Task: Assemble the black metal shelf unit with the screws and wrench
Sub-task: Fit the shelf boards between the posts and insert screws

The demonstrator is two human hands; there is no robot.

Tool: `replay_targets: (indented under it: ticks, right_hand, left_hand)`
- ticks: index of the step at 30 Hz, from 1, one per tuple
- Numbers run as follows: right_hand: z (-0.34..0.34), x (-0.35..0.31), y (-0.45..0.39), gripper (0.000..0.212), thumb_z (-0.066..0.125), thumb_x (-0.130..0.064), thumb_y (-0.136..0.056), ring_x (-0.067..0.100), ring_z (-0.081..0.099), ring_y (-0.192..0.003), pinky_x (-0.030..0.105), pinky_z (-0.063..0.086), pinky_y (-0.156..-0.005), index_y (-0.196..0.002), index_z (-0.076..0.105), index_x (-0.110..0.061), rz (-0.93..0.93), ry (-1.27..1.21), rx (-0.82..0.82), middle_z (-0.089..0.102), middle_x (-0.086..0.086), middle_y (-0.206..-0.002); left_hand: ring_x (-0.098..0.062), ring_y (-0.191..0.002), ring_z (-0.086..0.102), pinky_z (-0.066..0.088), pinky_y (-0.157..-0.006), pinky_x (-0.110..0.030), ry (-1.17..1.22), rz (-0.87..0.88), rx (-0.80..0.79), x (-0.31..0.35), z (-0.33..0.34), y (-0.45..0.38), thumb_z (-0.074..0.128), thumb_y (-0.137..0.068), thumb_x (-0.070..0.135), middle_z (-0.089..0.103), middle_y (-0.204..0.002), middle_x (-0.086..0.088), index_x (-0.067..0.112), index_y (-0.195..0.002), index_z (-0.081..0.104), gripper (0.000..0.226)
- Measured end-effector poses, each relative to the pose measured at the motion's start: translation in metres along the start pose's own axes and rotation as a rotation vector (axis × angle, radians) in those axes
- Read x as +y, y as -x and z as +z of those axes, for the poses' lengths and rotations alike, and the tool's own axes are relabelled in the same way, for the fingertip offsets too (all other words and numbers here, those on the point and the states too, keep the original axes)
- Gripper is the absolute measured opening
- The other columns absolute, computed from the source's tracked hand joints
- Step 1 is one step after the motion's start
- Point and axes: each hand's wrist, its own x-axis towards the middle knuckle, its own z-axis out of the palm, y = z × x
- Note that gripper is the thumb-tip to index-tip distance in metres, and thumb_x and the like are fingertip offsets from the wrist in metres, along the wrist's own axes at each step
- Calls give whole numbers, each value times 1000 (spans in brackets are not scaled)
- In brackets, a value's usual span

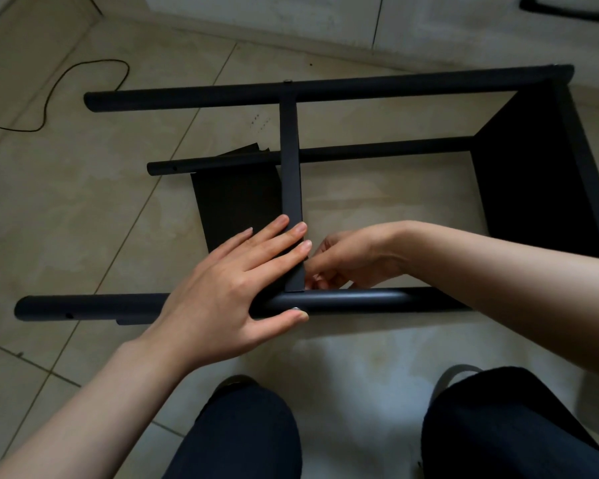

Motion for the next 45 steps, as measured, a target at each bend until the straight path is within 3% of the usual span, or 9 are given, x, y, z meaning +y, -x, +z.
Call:
replay_targets:
  ticks: [6,12,20,26,30,36,38,42,45]
  right_hand:
    - [3,4,-2,18,54,-9,-93,17,61,-75,30,50,-75,-81,67,-11,-37,-116,-22,62,4,-77]
    - [5,5,-3,23,55,-13,-94,11,64,-65,23,53,-64,-74,65,-13,-53,-88,3,63,-2,-67]
    - [4,6,-2,14,53,-7,-94,20,62,-81,31,53,-77,-104,63,-6,-73,-133,-23,61,9,-87]
    - [2,4,-5,9,61,-19,-92,13,64,-74,30,53,-74,-86,67,-14,-18,-49,-16,62,-1,-75]
    - [1,3,-1,12,61,-19,-87,14,64,-76,29,53,-72,-81,71,-17,-45,-116,-71,64,1,-81]
    - [4,3,-2,15,54,-10,-97,19,60,-85,32,52,-78,-110,62,-8,-38,-103,-28,58,11,-98]
    - [4,0,-1,11,55,-11,-97,19,60,-85,33,51,-80,-103,64,-8,-13,-99,-31,58,12,-98]
    - [6,-2,-2,17,58,-11,-95,12,59,-66,30,49,-72,-78,63,-12,9,-93,-10,59,1,-69]
    - [9,-2,-3,21,58,-13,-94,8,57,-58,25,48,-65,-74,59,-14,16,-76,17,58,-3,-61]
  left_hand:
    - [-8,-153,16,28,-121,-44,8,-2,6,1,0,0,52,-90,60,28,-163,7,21,-153,38,75]
    - [-8,-153,15,27,-122,-43,-2,-2,-2,1,-1,-1,52,-90,59,28,-163,6,21,-153,37,75]
    - [-8,-153,16,28,-121,-44,8,-5,5,0,0,0,54,-90,60,27,-163,8,22,-153,37,75]
    - [-9,-153,17,28,-121,-44,16,-3,7,0,0,0,54,-90,59,29,-163,8,22,-153,39,74]
    - [-8,-153,17,28,-121,-43,10,-7,2,1,-1,0,54,-90,59,29,-163,7,22,-152,39,74]
    - [-9,-153,19,29,-120,-45,10,-5,6,1,-1,0,55,-90,58,30,-162,6,21,-152,41,74]
    - [-10,-153,19,30,-120,-45,8,-5,6,1,0,0,55,-90,58,31,-162,6,21,-152,41,73]
    - [-10,-153,20,30,-119,-46,15,-6,6,1,0,0,56,-89,57,30,-162,7,21,-152,41,74]
    - [-10,-153,19,29,-119,-44,10,-4,-4,2,-1,1,56,-90,57,30,-163,6,20,-152,40,74]
